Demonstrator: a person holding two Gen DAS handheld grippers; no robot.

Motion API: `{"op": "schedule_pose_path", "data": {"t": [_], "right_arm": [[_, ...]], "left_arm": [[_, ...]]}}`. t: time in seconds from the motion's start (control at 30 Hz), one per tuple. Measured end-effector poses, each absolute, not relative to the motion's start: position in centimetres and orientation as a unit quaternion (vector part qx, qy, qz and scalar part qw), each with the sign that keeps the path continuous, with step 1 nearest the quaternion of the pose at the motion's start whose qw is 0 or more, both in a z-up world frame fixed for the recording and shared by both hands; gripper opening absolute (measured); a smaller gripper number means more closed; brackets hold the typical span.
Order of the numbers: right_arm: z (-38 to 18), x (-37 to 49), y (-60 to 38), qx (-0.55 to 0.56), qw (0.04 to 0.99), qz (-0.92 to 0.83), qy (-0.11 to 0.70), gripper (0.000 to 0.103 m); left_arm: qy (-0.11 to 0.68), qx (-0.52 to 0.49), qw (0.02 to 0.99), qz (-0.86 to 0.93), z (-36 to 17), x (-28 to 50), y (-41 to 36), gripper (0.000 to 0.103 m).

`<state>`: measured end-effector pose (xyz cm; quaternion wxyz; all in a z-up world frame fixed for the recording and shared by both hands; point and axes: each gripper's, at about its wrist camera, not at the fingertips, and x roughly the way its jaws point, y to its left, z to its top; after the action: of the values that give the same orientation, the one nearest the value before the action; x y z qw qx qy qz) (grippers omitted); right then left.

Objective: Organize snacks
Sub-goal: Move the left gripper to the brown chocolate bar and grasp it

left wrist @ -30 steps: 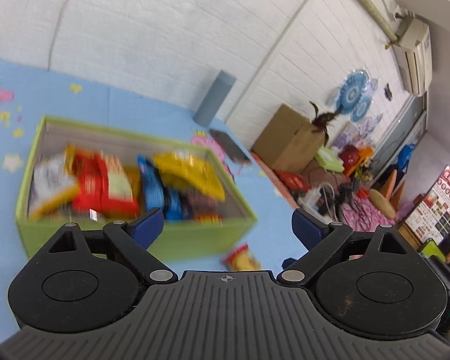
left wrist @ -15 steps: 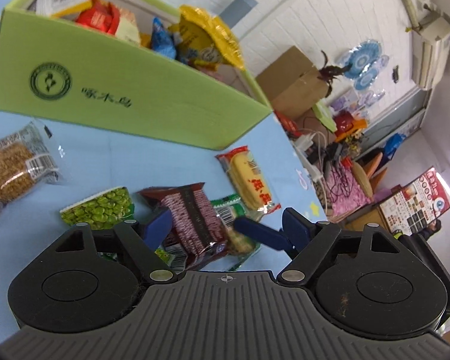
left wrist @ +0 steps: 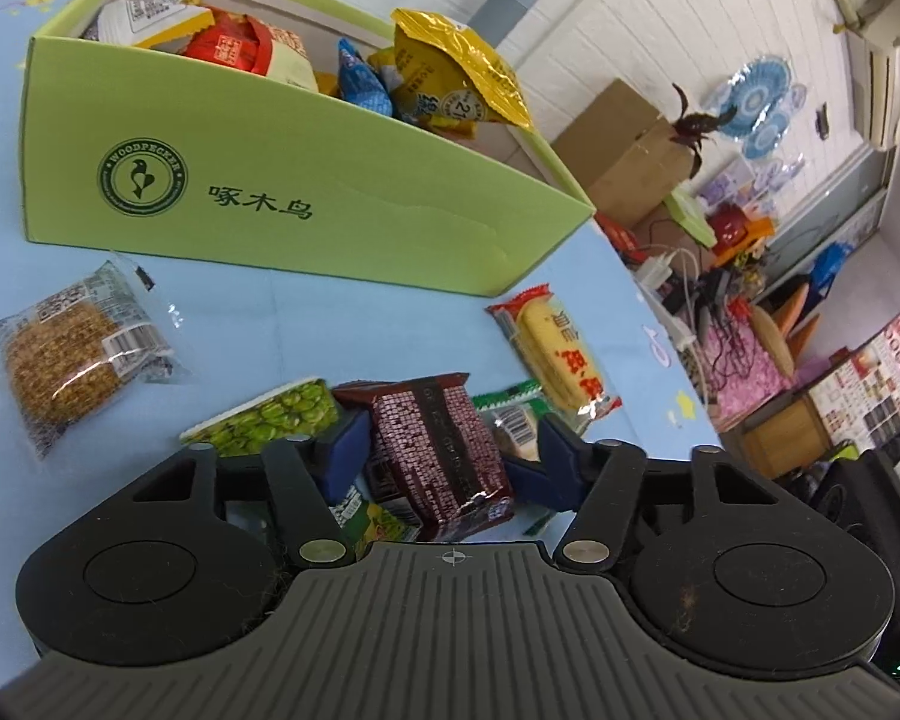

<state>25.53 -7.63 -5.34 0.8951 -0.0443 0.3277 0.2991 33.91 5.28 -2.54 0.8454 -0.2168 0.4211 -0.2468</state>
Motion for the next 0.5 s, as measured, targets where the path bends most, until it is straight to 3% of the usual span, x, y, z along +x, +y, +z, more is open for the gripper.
{"op": "schedule_pose_path", "data": {"t": [0.33, 0.5], "right_arm": [[-4.7, 19.3, -9.6, -0.027, 0.891, 0.303, 0.339, 0.093], [-4.2, 18.3, -10.6, -0.017, 0.908, 0.259, 0.328, 0.093]], "left_arm": [[0.449, -0.223, 0.823, -0.269, -3.7, 27.1, 4.5, 0.045], [0.438, -0.235, 0.825, -0.268, -2.6, 27.4, 4.2, 0.062]]}}
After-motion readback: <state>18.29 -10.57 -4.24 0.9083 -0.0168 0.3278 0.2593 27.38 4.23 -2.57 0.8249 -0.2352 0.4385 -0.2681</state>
